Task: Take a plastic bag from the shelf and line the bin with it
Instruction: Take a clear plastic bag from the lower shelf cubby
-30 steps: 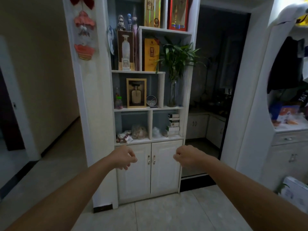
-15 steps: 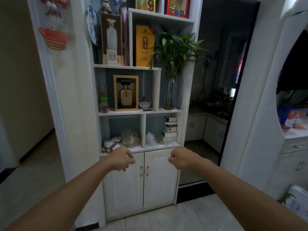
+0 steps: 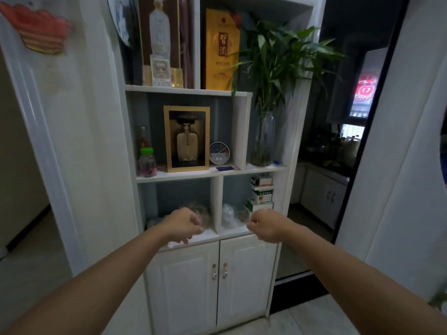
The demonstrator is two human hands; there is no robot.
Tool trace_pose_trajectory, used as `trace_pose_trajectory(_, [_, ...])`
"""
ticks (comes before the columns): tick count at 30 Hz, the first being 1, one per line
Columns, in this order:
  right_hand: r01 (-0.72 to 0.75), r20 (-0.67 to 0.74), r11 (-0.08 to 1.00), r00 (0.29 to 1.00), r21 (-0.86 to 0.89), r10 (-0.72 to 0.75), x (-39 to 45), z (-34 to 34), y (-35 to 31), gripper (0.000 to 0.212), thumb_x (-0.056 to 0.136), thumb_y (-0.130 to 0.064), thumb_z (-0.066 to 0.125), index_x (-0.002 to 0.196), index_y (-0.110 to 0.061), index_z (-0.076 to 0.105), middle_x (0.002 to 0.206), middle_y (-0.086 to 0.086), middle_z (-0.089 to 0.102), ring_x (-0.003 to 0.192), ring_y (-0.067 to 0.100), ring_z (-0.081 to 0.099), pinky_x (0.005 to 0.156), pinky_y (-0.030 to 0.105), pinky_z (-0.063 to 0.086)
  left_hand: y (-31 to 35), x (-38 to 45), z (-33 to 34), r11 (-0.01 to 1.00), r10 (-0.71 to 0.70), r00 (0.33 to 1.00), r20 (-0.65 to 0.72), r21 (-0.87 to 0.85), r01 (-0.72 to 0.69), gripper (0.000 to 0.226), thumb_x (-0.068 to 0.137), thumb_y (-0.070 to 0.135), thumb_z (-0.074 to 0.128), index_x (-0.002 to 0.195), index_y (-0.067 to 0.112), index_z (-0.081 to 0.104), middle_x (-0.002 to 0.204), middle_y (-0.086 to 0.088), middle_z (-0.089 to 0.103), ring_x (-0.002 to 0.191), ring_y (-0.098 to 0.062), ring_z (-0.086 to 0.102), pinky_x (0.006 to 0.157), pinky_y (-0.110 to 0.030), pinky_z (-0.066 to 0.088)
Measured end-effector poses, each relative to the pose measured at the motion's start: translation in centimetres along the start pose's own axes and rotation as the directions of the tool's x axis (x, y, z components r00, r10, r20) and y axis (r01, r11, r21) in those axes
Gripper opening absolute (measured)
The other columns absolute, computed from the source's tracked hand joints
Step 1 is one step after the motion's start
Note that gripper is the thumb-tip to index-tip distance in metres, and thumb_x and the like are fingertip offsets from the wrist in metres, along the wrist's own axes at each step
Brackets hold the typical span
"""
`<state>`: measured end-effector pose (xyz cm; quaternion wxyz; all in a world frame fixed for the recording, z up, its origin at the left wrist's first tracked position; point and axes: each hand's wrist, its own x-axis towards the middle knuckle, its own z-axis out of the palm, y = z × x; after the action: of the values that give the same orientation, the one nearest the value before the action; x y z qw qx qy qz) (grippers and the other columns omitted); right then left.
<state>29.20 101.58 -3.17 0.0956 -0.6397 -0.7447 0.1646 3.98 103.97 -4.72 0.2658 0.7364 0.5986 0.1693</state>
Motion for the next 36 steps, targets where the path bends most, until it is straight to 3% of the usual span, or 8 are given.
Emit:
trace_pose_trajectory(8, [0.053, 0.052, 0.997, 0.997, -0.062, -0.05, 12.3, 1.4, 0.6, 0.024, 0.093, -0.023, 0.051, 0.07, -0.016, 0.055, 0.068, 0.001, 0.055, 0.064, 0.016, 0.053, 0.058, 0.027, 0.041, -3.8, 10.4, -0.5, 0.999, -0.043, 0.999, 0.02, -0.02, 0.044, 0.016, 0.088, 0.023, 0.066, 0.094, 0.01, 0.074, 0.089, -0.003, 0.073, 0.068, -0.016, 0.069, 0.051, -0.02, 0.05])
trace_pose_trajectory(11, [0.089, 0.081, 0.993, 0.993, -0.072, -0.083, 17.3, 1.8, 1.4, 0.02, 0.091, -0.021, 0.054, 0.072, -0.02, 0.053, 0.073, 0.002, 0.058, 0.072, 0.019, 0.059, 0.071, 0.033, 0.051, -5.2, 14.3, -0.1, 0.998, -0.066, 0.998, 0.023, -0.006, 0.066, 0.019, 0.091, 0.022, 0.063, 0.1, 0.009, 0.073, 0.096, -0.003, 0.072, 0.073, -0.02, 0.072, 0.057, -0.026, 0.055])
trace_pose_trajectory(15, [0.148, 0.127, 0.985, 0.982, -0.088, -0.137, 23.6, 2.2, 1.3, 0.01, 0.091, -0.024, 0.056, 0.092, -0.016, 0.063, 0.093, 0.007, 0.066, 0.084, 0.022, 0.063, 0.081, 0.038, 0.055, -6.9, 19.0, 0.3, 0.993, -0.118, 0.992, 0.045, 0.005, 0.117, 0.015, 0.09, 0.021, 0.065, 0.095, 0.009, 0.072, 0.09, -0.003, 0.069, 0.078, -0.024, 0.071, 0.069, -0.035, 0.059])
trace_pose_trajectory(20, [0.213, 0.17, 0.976, 0.965, -0.045, -0.202, 30.3, 3.9, 0.6, 0.013, 0.092, -0.021, 0.056, 0.096, -0.012, 0.065, 0.095, 0.011, 0.066, 0.077, 0.019, 0.059, 0.06, 0.023, 0.042, -9.6, 24.3, 0.3, 0.984, -0.176, 0.984, -0.013, -0.005, 0.176, 0.008, 0.088, 0.015, 0.065, 0.087, 0.011, 0.072, 0.092, -0.01, 0.072, 0.078, -0.021, 0.069, 0.074, -0.037, 0.061])
trace_pose_trajectory(25, [0.202, 0.234, 0.979, 0.952, -0.005, -0.196, 36.0, 8.0, -0.3, 0.016, 0.094, -0.021, 0.057, 0.081, -0.011, 0.062, 0.08, 0.008, 0.062, 0.073, 0.019, 0.057, 0.066, 0.025, 0.043, -13.4, 29.4, 0.8, 0.977, -0.214, 0.976, 0.023, -0.001, 0.215, 0.013, 0.09, 0.011, 0.061, 0.085, 0.008, 0.073, 0.089, -0.011, 0.072, 0.078, -0.021, 0.069, 0.067, -0.032, 0.059])
trace_pose_trajectory(27, [0.181, 0.25, 0.984, 0.952, -0.003, -0.174, 38.2, 10.0, -0.9, 0.018, 0.092, -0.022, 0.058, 0.076, -0.016, 0.058, 0.077, 0.003, 0.059, 0.075, 0.02, 0.059, 0.072, 0.029, 0.048, -15.1, 31.4, 1.0, 0.972, -0.231, 0.972, 0.046, -0.024, 0.232, 0.01, 0.089, 0.015, 0.064, 0.088, 0.011, 0.073, 0.089, -0.008, 0.072, 0.078, -0.02, 0.07, 0.072, -0.033, 0.06])
trace_pose_trajectory(30, [0.144, 0.275, 0.989, 0.952, -0.025, -0.132, 41.2, 12.5, -1.9, 0.018, 0.091, -0.028, 0.061, 0.098, -0.012, 0.065, 0.097, 0.008, 0.068, 0.091, 0.024, 0.064, 0.089, 0.038, 0.053, -17.5, 34.2, 1.1, 0.968, -0.243, 0.966, 0.086, -0.037, 0.247, 0.009, 0.087, 0.023, 0.066, 0.092, 0.016, 0.071, 0.094, -0.006, 0.071, 0.085, -0.02, 0.069, 0.084, -0.039, 0.059])
trace_pose_trajectory(36, [-0.106, 0.274, 0.992, 0.954, -0.075, 0.123, 45.9, 17.3, -2.3, 0.029, 0.09, -0.033, 0.059, 0.115, -0.02, 0.06, 0.114, 0.006, 0.063, 0.107, 0.026, 0.06, 0.098, 0.042, 0.049, -21.7, 38.6, 1.0, 0.937, -0.341, 0.93, 0.138, -0.033, 0.348, 0.013, 0.088, 0.029, 0.061, 0.1, 0.033, 0.061, 0.107, 0.002, 0.061, 0.095, -0.015, 0.06, 0.092, -0.04, 0.051])
